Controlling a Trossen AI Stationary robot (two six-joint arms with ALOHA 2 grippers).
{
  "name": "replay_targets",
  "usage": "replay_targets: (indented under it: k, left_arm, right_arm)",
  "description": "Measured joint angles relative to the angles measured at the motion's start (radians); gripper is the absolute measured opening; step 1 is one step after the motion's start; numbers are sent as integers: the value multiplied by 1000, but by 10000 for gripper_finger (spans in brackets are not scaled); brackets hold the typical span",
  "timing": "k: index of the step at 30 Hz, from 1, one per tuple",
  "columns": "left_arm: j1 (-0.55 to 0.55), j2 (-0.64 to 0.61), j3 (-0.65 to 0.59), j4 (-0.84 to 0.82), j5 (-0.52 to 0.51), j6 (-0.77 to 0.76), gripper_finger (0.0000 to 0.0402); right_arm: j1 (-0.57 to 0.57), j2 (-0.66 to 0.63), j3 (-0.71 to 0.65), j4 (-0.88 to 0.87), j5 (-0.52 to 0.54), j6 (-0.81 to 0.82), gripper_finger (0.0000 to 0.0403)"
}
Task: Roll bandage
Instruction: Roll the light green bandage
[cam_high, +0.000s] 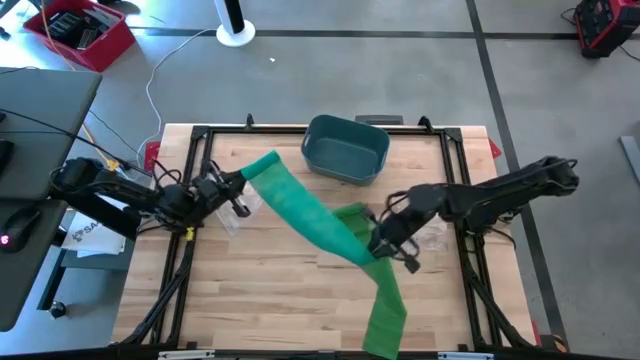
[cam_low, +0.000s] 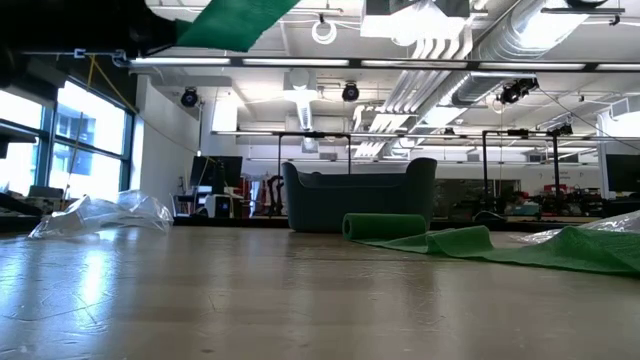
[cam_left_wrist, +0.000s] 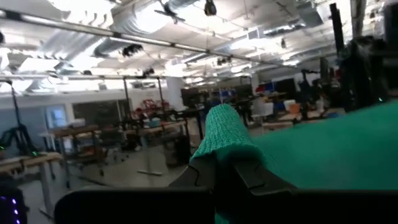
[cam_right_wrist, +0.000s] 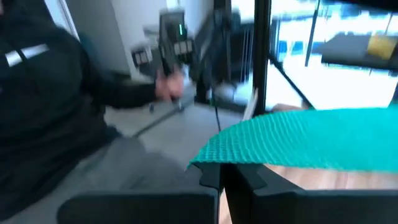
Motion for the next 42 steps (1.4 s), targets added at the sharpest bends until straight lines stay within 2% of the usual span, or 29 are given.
replay_targets:
  k: [5,11,18,22,28,32,36,38,42]
  left_arm:
    - [24,96,0,-27,1,-130,1]
    - [57,258,42,-26,5,-234,1]
    - [78,426,164,-25,27,-180,1]
    - [90,489,193,-25,41,-147,1]
    - [106,527,193,-26,46,-154,1]
    - [107,542,193,-27,118,-161,1]
    - [109,533,193,-15,113,-181,1]
    - [110,516,193,-1,95,-127,1]
    - [112,447,184,29,-7,6,1]
  right_arm:
    - [-7,-88,0,98,1,-32,0]
    - [-12,-178,0,126,-3,-63,0]
    - [-11,-251,0,119,-4,-63,0]
    - [-11,-291,0,96,-4,-55,0]
    - [5,-315,0,105,-3,-61,0]
    - [5,-329,2,106,76,-72,0]
    - [6,-332,2,62,104,-70,0]
    - [8,-331,2,20,109,-55,0]
    - [44,-331,3,-98,113,5,0]
